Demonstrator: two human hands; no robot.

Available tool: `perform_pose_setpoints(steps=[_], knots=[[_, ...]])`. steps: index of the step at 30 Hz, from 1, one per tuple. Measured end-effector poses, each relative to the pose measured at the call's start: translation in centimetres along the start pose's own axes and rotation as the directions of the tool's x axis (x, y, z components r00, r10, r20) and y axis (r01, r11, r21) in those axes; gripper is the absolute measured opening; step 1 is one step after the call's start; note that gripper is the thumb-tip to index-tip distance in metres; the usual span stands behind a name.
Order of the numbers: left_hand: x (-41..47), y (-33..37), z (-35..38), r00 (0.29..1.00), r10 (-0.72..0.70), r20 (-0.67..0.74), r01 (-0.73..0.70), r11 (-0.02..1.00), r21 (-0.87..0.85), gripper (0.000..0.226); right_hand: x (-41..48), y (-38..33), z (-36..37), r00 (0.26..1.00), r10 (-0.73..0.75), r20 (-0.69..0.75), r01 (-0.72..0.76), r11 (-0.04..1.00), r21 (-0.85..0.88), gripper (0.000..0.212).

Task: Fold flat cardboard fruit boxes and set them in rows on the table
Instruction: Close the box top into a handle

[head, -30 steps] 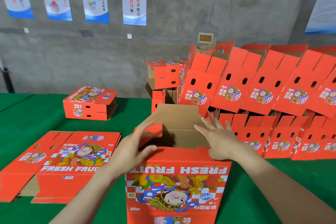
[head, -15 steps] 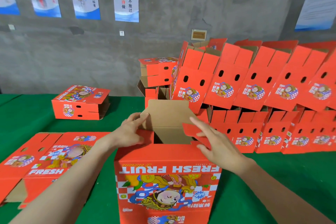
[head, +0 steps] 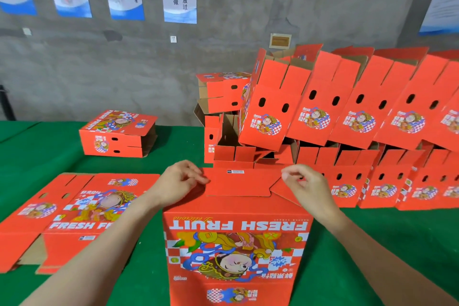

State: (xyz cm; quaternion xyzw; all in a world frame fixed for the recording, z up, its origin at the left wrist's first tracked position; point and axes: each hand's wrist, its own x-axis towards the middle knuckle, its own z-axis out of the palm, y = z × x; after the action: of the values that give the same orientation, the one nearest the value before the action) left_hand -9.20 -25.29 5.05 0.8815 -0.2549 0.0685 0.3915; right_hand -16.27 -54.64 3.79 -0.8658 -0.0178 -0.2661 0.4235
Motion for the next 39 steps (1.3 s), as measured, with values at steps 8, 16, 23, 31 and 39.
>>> perform_pose_setpoints(steps=[8,16,23,31,39], knots=[[0.9,1.4,0.6,0.974,-0.205,0.097,0.17,0.942,0.289,0.043,2.6,-0.4,1.0,0.906,0.26,0.333,-0.139,0.928,-0.346,0.061],[1.3,1.2,1.6,0.957,-0.258,0.13,0.179,0.882,0.436,0.09,2.7,0.0,1.6,0.909,0.26,0.326,-0.092,0.887,-0.453,0.072],[1.1,1.1,2.2,0.963,-0.254,0.092,0.179,0.854,0.488,0.089,2.3,-0.4,1.7,0.909,0.252,0.332,-0.029,0.832,-0.553,0.072],[0.9,1.5,2.7,0.967,-0.253,0.041,0.189,0.812,0.552,0.086,1.8,-1.3,1.9,0.902,0.27,0.336,0.013,0.762,-0.648,0.072],[0.8,1.6,2.3,0.966,-0.253,0.049,0.196,0.845,0.498,0.074,1.8,-1.3,1.4,0.888,0.281,0.365,0.031,0.755,-0.655,0.067]])
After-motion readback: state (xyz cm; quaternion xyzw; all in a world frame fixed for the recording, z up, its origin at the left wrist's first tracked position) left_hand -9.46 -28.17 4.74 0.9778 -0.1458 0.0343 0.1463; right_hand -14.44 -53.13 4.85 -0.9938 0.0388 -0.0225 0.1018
